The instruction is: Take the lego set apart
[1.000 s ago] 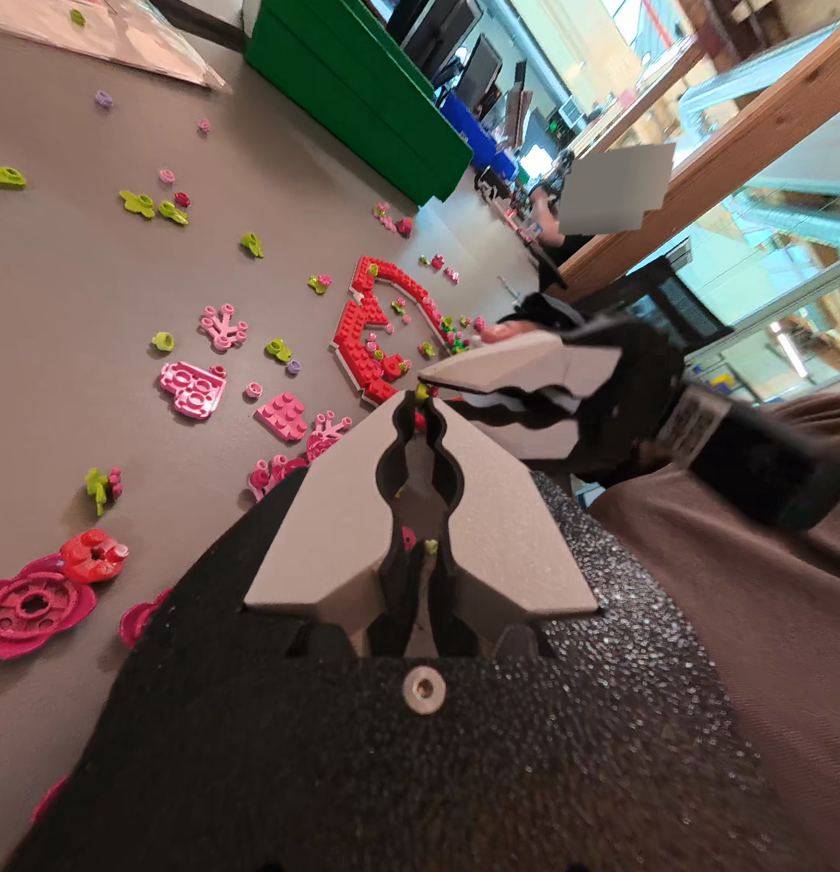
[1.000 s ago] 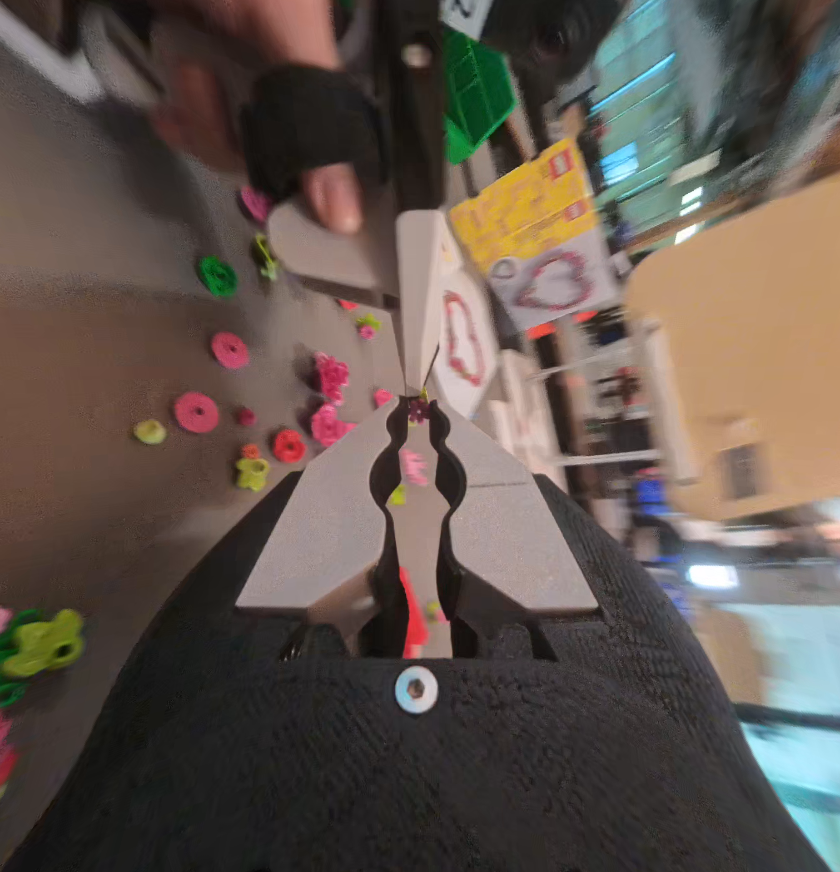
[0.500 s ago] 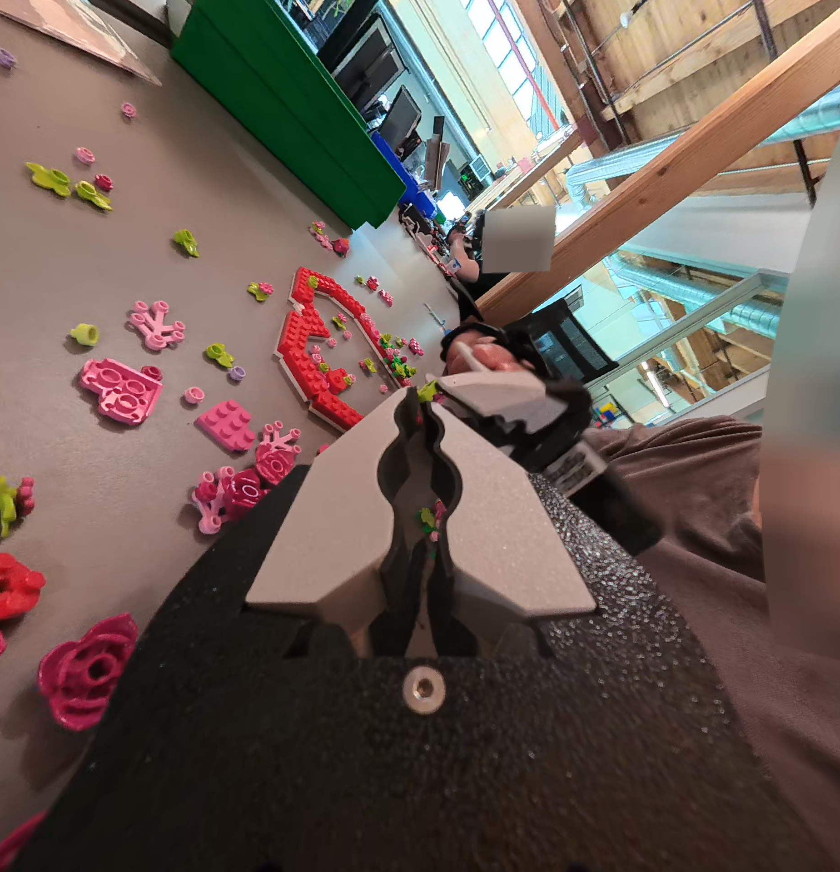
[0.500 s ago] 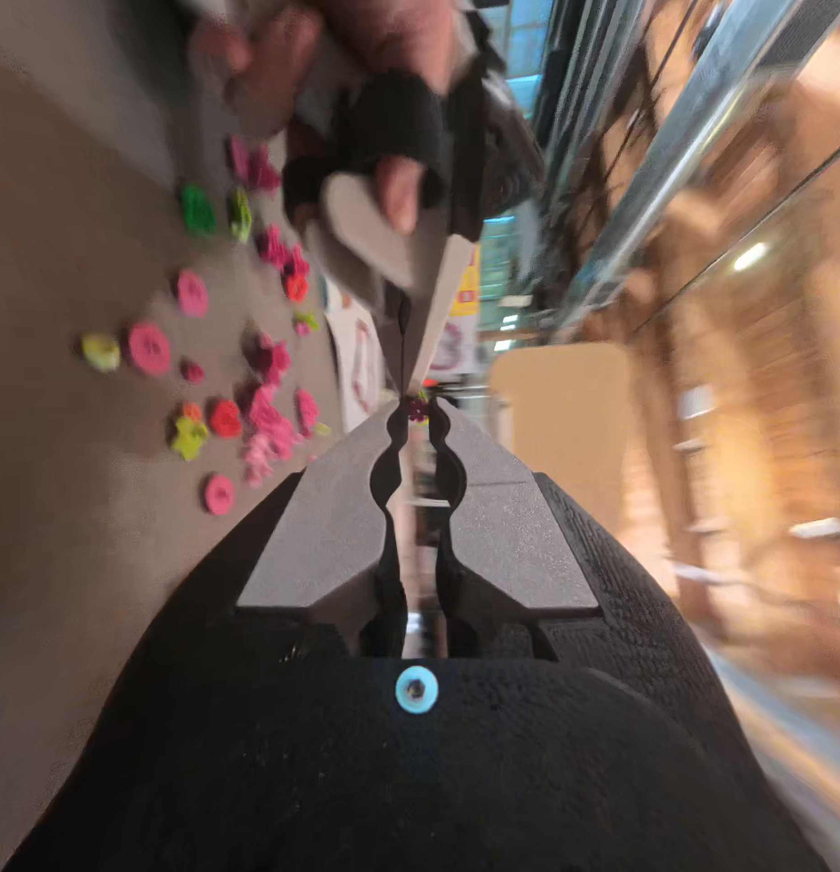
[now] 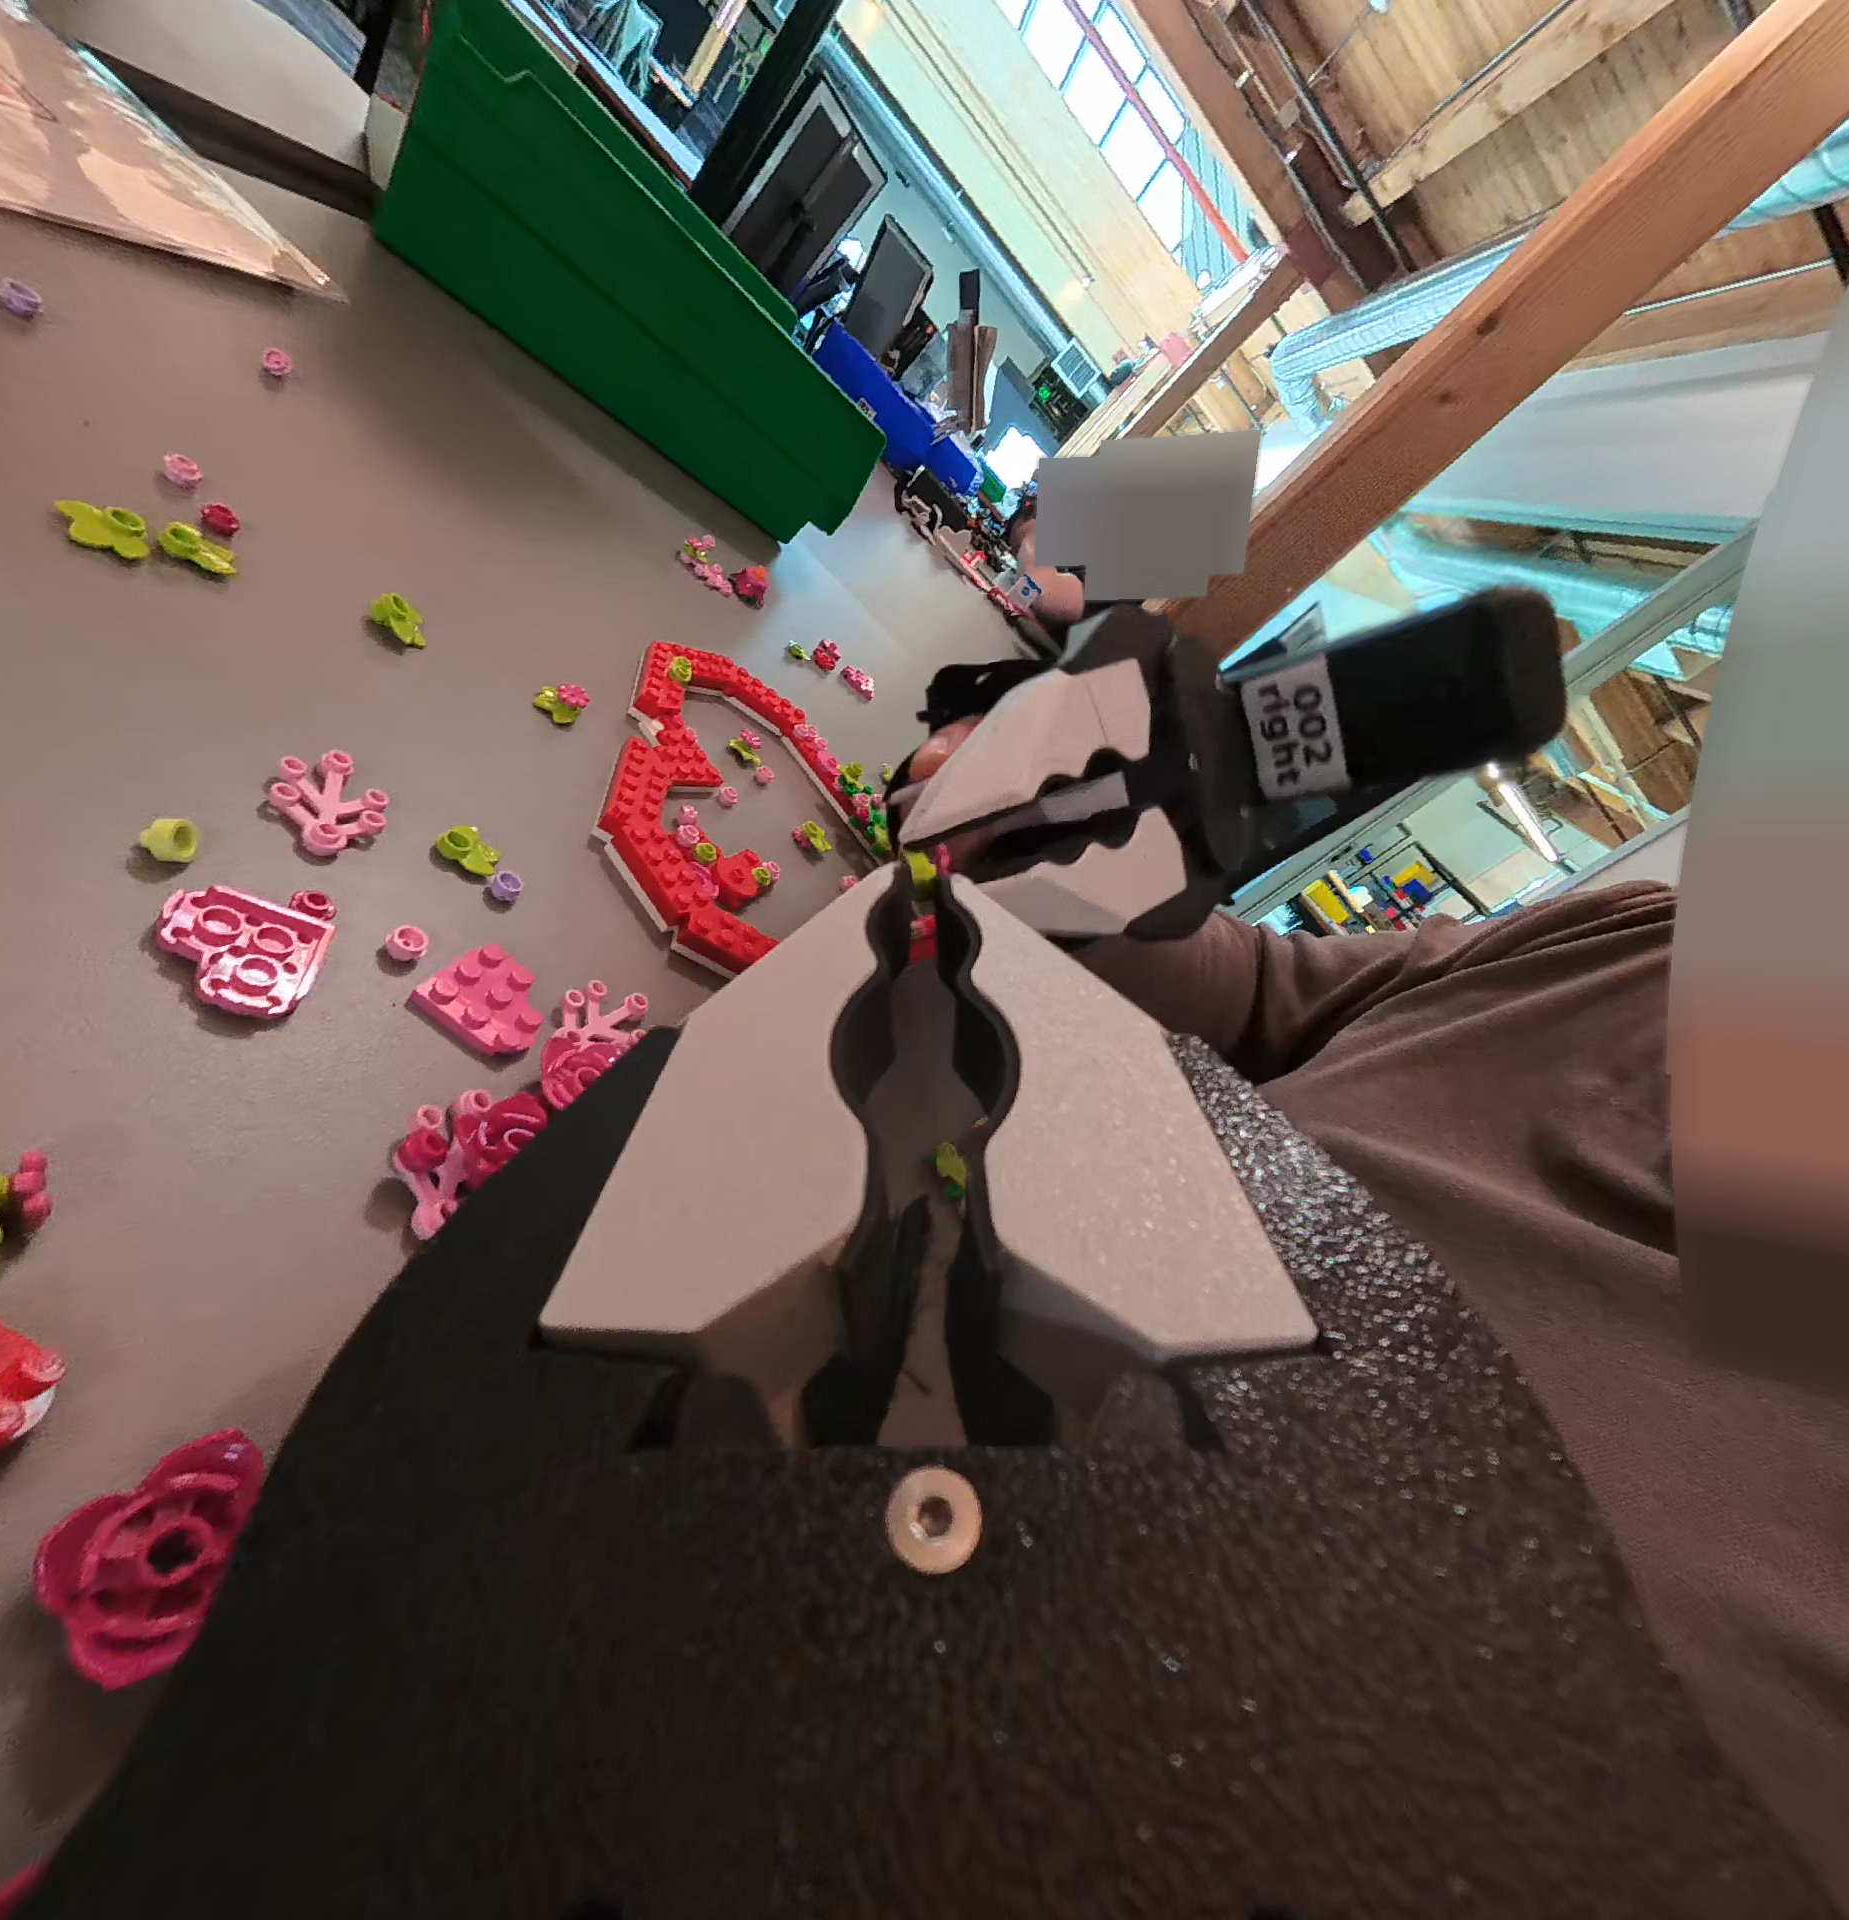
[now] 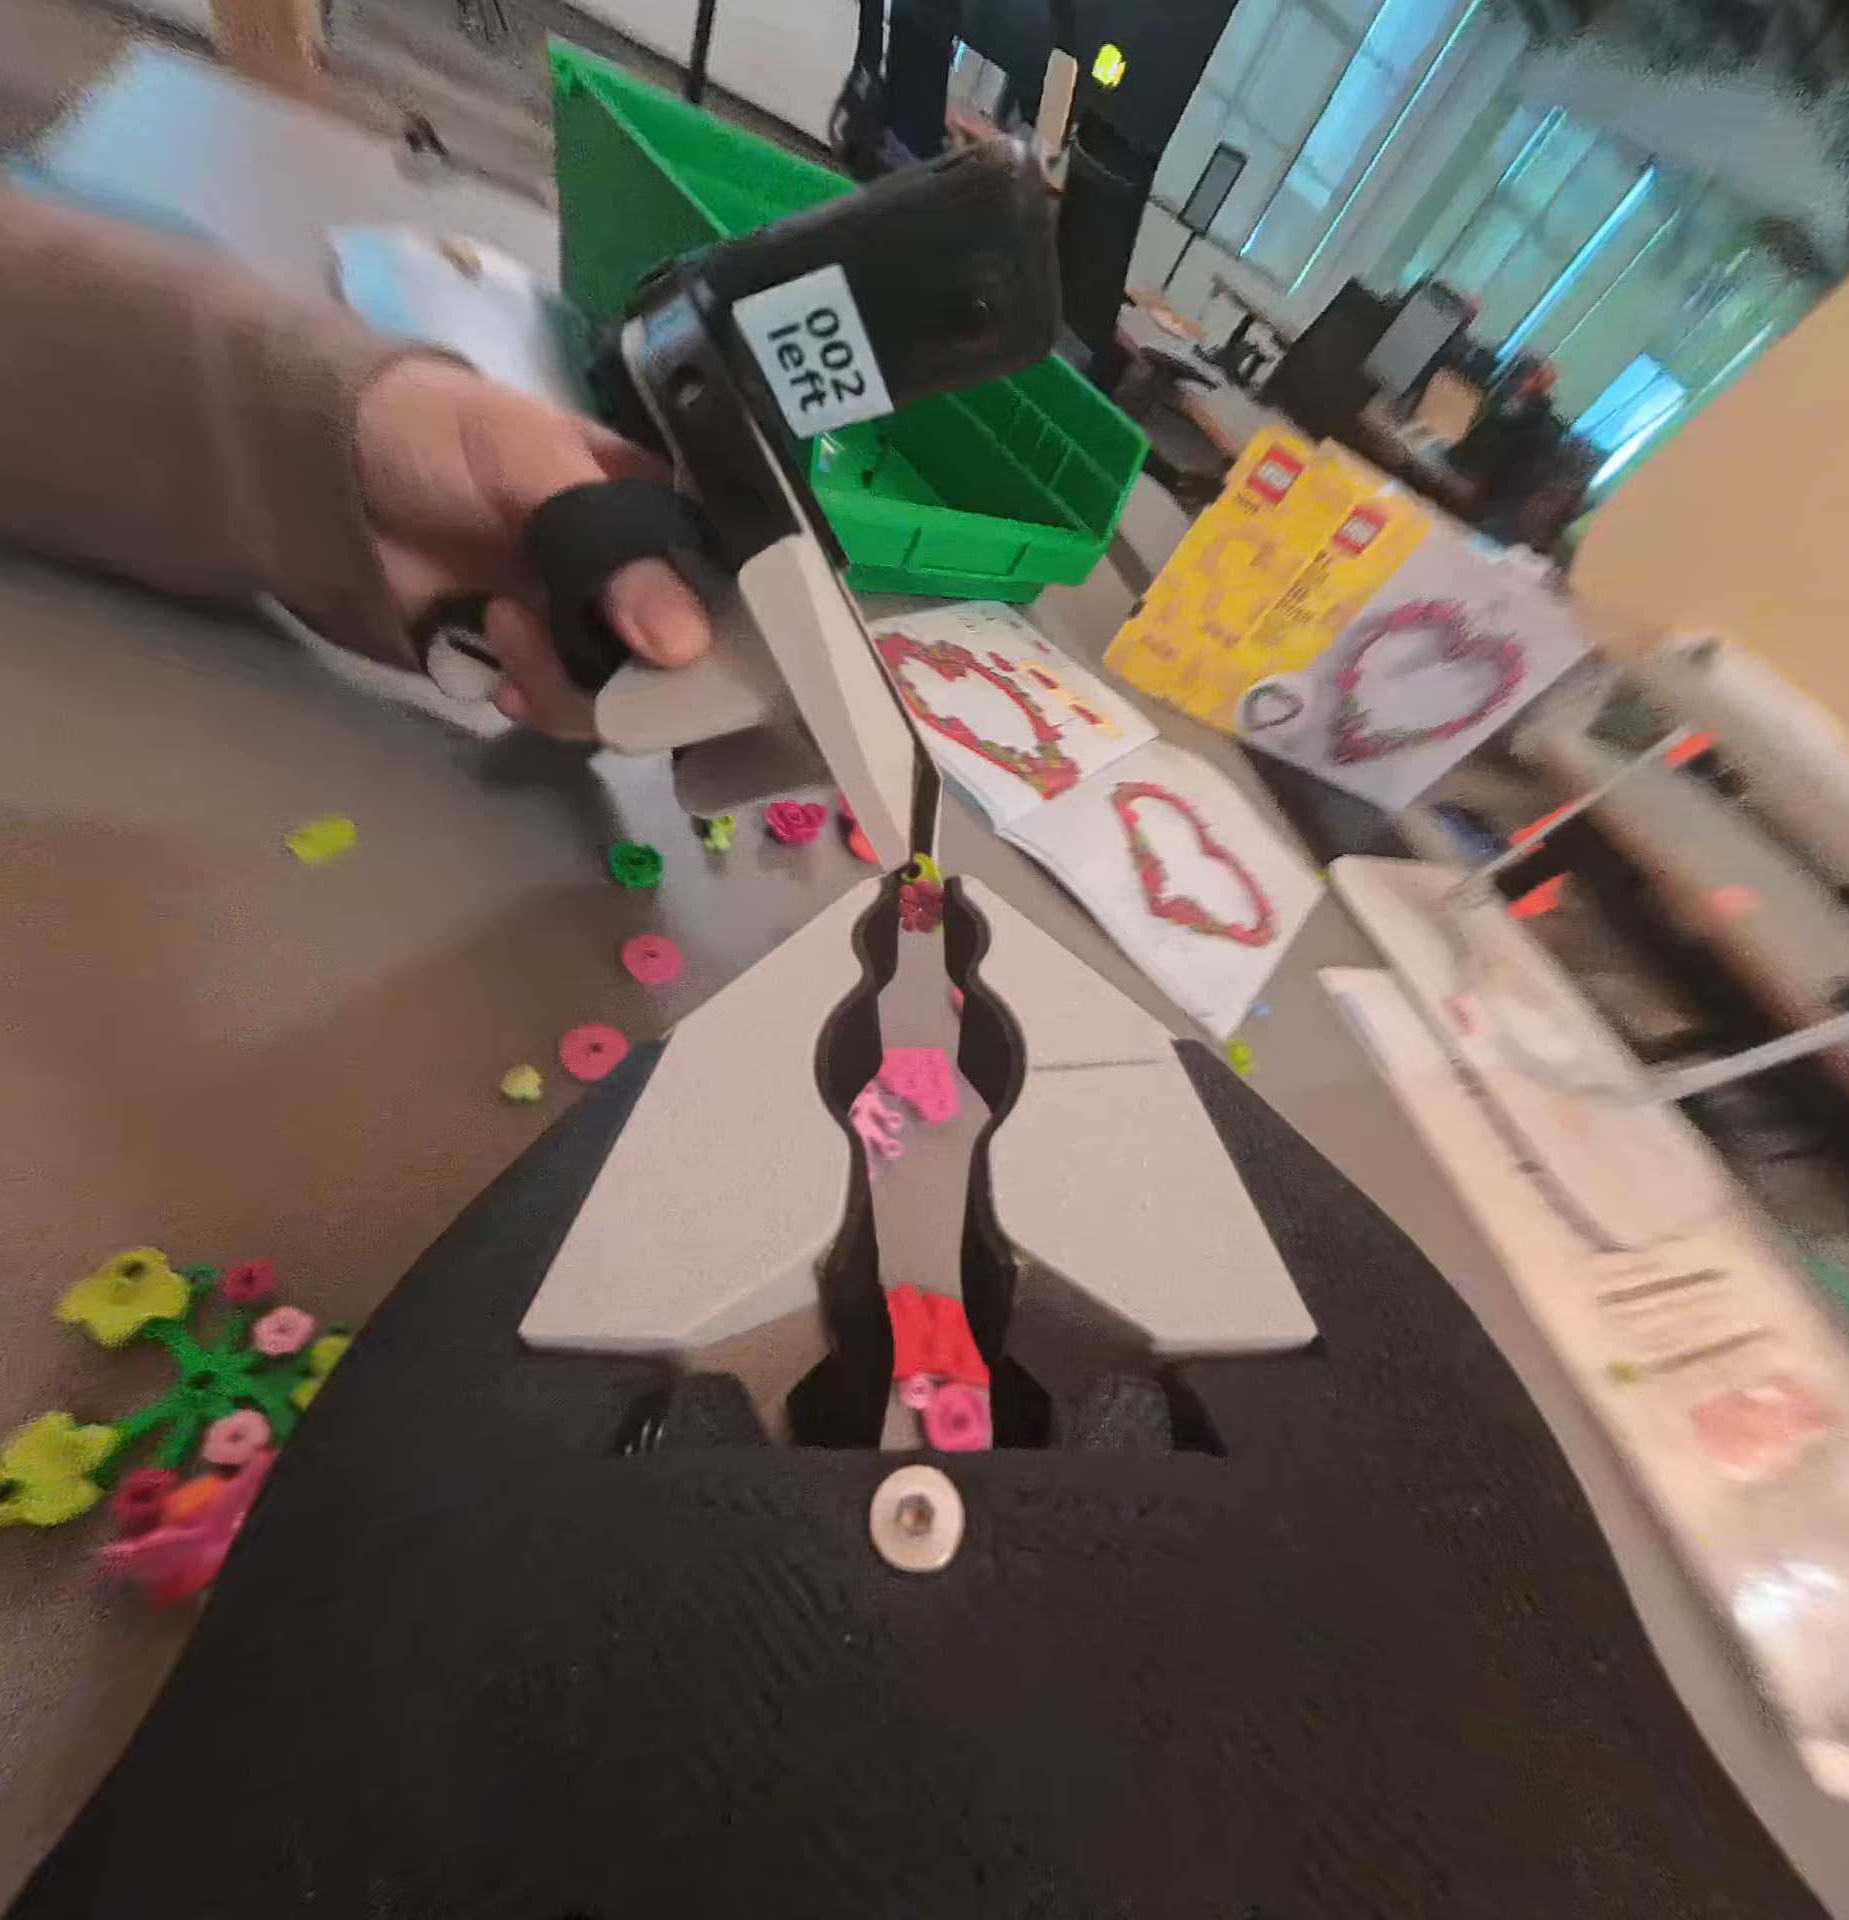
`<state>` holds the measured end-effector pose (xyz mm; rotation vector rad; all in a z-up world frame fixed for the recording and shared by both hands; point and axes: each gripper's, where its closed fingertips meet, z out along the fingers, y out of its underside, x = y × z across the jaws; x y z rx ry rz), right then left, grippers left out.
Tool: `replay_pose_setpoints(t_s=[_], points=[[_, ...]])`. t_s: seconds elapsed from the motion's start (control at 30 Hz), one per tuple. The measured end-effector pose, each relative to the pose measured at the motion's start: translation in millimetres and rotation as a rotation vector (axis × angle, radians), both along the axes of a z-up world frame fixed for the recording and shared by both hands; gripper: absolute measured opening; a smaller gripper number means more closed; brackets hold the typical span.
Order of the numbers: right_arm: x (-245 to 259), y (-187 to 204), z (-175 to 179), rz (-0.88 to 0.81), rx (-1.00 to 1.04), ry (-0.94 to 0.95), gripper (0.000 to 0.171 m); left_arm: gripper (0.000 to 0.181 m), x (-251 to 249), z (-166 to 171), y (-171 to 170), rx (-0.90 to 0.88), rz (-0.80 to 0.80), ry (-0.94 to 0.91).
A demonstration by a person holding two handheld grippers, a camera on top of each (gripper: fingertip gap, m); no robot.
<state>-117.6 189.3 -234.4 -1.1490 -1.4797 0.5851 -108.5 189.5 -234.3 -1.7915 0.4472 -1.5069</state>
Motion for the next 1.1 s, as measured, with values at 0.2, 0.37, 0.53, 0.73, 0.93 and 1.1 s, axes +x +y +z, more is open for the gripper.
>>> replay_pose_setpoints(t_s=[0.2,0.37,0.53,0.73,0.93,1.1], points=[[3,-6,6,0.013,0.224,-0.032,0.007,0.001,5,8,-5,-0.040,-0.057,-0.104],[5,-9,5,0.010,0.308,-0.060,0.008,0.000,6,6,-9,0.075,-0.044,0.008],[11,-1,-8,-0.001,0.203,-0.140,0.018,0.001,0,-6,2,0.381,0.108,0.393],[11,2,-22,-0.020,0.312,-0.251,0.009,0.001,1,-20,3,0.552,0.110,0.649],[10,1,-25,-0.018,0.340,-0.269,0.001,0.001,4,-24,0,0.578,0.087,0.680],[11,2,-35,-0.022,0.372,-0.349,0.000,0.000,6,-29,2,0.601,0.110,0.744]])
